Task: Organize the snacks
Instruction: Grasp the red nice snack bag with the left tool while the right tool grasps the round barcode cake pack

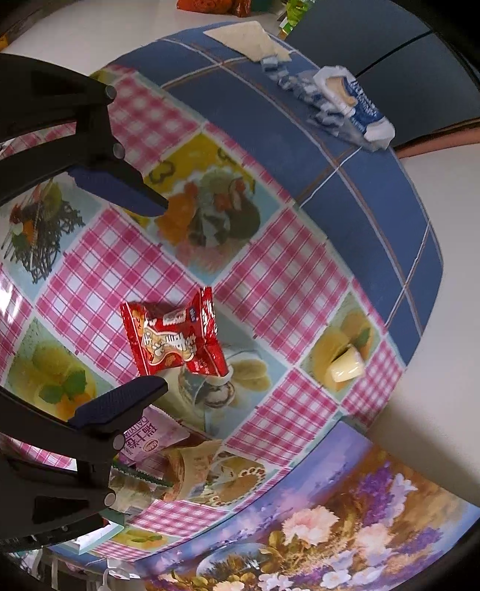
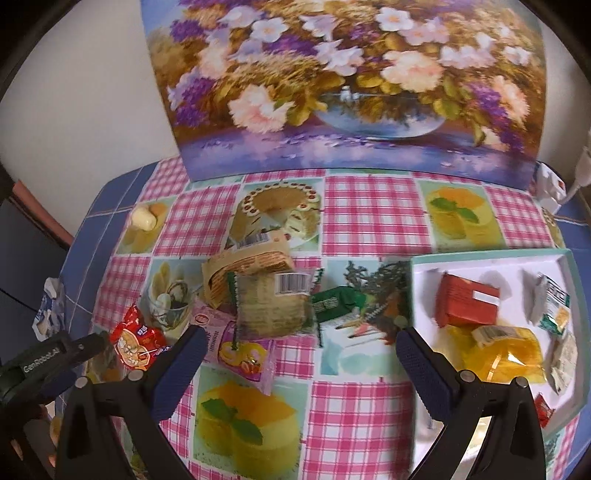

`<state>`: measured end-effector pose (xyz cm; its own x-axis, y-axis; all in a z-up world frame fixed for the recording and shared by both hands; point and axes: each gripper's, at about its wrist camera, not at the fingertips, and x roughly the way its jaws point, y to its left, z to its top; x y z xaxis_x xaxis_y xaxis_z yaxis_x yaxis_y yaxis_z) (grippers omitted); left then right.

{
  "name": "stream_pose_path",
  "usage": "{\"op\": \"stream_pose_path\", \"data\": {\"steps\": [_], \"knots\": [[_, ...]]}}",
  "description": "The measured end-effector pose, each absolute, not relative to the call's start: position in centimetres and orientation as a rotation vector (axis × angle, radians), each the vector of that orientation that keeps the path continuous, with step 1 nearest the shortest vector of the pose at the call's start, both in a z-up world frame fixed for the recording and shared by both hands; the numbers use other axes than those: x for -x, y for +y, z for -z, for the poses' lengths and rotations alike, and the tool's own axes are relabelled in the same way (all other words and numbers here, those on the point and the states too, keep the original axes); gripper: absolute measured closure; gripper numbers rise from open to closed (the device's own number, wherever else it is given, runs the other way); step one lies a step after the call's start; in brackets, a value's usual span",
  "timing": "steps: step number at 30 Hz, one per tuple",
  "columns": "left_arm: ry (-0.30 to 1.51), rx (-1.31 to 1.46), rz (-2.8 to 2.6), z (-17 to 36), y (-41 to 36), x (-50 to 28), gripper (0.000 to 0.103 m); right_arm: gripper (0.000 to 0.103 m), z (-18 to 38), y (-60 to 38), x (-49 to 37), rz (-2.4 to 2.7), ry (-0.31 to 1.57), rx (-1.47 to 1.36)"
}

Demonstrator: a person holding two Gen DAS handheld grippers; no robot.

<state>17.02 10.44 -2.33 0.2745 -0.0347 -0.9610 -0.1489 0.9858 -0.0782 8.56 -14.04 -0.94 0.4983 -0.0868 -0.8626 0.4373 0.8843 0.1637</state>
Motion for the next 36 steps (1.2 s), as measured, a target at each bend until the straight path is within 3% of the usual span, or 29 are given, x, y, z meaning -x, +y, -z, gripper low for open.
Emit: {"op": "stream_pose_path", "data": {"steps": [23, 31, 35, 36], "knots": [[1.35, 0.105, -0.076, 6.8, 8.0, -19.2, 0.015, 0.002, 4.4, -11.7, -12.1, 0.314, 0.997, -0.205], [1.355, 0.089, -0.087, 8.0, 7.0, -19.5, 0.016, 0.016, 5.4, -11.6, -12.4, 0.346, 1.001, -0.161], [1.355, 0.089, -0.087, 8.6, 6.8, -19.4, 0.028, 0.028, 5.4, -11.3, -12.4, 0.342, 0.996, -0.142], [1.353, 0.086, -0.085, 8.7, 6.7, -19.4, 0.031, 0.036, 5.4, -11.2, -12.4, 0.334, 0.996, -0.141]]}}
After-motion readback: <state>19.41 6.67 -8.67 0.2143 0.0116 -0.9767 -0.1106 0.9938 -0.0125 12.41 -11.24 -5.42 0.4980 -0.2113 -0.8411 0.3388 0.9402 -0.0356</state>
